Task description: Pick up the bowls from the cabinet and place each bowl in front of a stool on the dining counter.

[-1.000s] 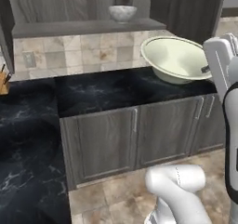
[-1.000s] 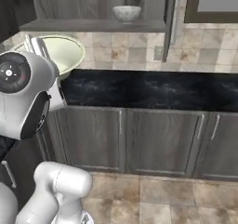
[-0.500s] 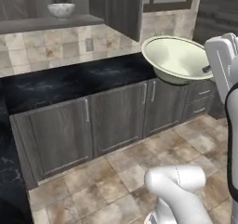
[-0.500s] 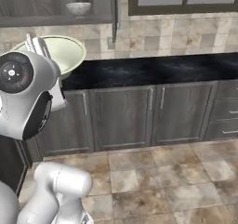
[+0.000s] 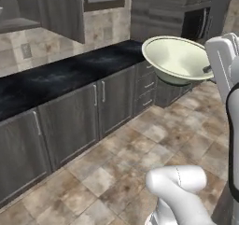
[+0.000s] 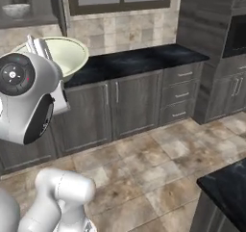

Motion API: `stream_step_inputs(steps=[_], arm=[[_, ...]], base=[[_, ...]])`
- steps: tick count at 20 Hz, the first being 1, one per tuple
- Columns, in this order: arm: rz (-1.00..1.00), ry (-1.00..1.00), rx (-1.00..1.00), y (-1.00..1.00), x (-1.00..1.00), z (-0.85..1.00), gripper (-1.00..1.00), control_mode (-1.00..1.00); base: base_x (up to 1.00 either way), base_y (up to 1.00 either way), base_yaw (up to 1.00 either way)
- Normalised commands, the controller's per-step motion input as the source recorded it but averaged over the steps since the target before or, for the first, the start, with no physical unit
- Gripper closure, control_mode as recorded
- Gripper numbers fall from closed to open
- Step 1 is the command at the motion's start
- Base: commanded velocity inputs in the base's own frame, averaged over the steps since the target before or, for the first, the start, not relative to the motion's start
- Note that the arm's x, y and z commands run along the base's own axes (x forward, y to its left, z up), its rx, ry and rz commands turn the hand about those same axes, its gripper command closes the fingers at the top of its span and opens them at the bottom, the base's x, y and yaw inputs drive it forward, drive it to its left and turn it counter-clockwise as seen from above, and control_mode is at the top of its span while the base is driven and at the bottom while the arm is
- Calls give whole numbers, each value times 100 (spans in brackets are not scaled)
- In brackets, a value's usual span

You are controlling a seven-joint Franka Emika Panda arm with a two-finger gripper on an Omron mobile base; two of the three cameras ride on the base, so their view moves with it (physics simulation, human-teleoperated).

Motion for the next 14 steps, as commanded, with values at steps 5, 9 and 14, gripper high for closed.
stream_step_inputs(steps=[5,9,14], arm=[[0,0,0,0,0,0,100,100],[0,0,0,0,0,0,100,100],[0,0,0,0,0,0,100,100]], base=[[0,-21,-52],[0,-7,-48],[-6,-16,-47]])
